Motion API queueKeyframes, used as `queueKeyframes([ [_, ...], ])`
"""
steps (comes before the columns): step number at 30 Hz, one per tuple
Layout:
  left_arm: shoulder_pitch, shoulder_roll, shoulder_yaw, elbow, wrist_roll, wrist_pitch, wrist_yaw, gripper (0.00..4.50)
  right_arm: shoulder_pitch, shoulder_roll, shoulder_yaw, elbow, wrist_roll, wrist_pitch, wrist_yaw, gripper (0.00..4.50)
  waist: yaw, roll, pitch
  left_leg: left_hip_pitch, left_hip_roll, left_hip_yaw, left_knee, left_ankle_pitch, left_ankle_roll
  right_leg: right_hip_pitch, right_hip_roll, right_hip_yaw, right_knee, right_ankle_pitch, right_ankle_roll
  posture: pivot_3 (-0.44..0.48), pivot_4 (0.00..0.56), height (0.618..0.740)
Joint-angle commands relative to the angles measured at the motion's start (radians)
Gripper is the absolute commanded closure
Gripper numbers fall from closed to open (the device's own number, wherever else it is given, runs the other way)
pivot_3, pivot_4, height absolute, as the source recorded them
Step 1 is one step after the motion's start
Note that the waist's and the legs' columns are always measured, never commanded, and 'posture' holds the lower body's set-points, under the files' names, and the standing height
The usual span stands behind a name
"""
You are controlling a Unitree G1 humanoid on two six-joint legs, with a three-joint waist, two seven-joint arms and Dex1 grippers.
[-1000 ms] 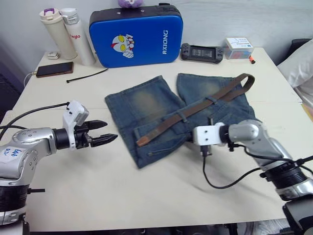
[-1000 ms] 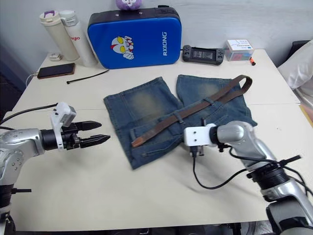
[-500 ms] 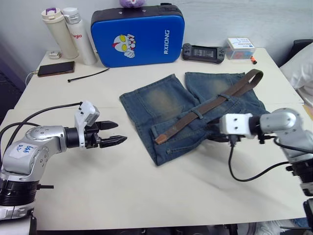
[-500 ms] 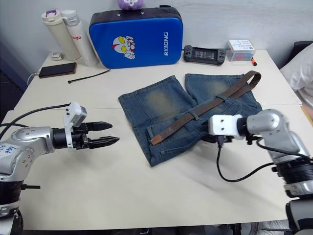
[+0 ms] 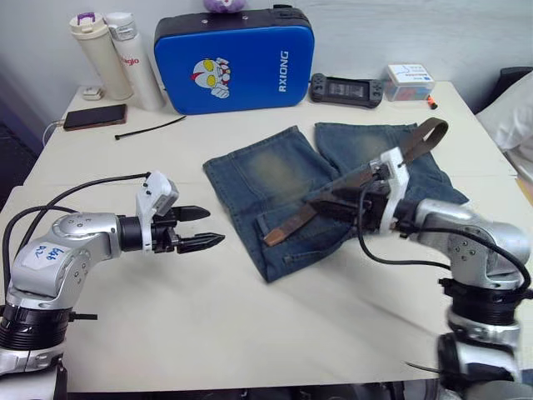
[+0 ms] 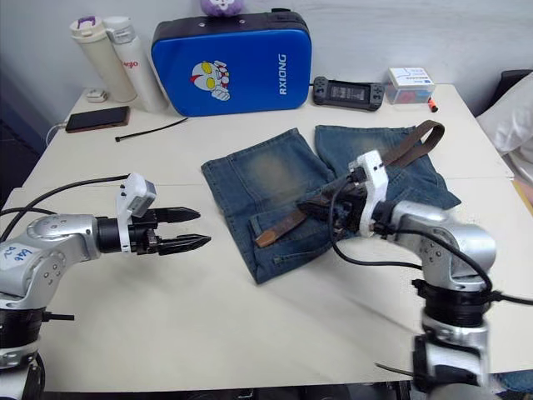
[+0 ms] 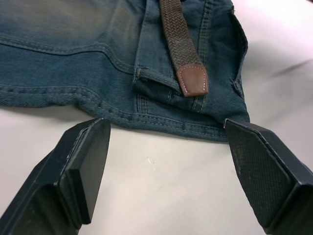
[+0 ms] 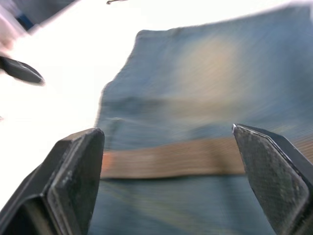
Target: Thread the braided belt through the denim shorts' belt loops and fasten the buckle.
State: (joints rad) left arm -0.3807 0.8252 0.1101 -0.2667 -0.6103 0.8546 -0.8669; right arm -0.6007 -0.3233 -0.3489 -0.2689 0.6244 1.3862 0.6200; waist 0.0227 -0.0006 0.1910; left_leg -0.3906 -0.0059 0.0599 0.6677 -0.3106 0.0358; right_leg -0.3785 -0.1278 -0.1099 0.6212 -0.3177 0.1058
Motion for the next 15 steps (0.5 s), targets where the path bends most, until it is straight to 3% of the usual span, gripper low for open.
queueKeyframes([
  [1,0.01,0.001,0.033,-0.044,-0.02,0.004,0.012,0.42,-0.053,0.115,-0.196,0.012,0.067,0.221,-0.144,0.05,0.0,0.0,0.0,0.0,-0.001,0.0,0.0,0.0,0.0,0.0,0.0,0.0,0.0,0.0,0.0,0.0,0.15,0.725],
  [6,0.025,0.005,0.035,-0.059,-0.024,0.009,0.023,0.42,-0.089,0.197,-0.324,0.133,0.171,0.228,-0.339,0.05,-0.005,0.0,0.0,0.0,-0.002,0.001,-0.002,0.0,0.0,-0.001,0.0,0.001,0.001,0.0,0.0,0.0,0.15,0.725],
  [15,0.038,0.011,0.043,-0.071,-0.022,0.01,0.032,0.42,-0.1,0.227,-0.392,0.252,0.371,0.228,-0.589,0.05,-0.029,0.0,0.0,0.0,-0.001,0.005,-0.004,0.0,0.0,-0.007,0.005,0.005,0.005,0.0,0.0,0.0,0.15,0.725],
])
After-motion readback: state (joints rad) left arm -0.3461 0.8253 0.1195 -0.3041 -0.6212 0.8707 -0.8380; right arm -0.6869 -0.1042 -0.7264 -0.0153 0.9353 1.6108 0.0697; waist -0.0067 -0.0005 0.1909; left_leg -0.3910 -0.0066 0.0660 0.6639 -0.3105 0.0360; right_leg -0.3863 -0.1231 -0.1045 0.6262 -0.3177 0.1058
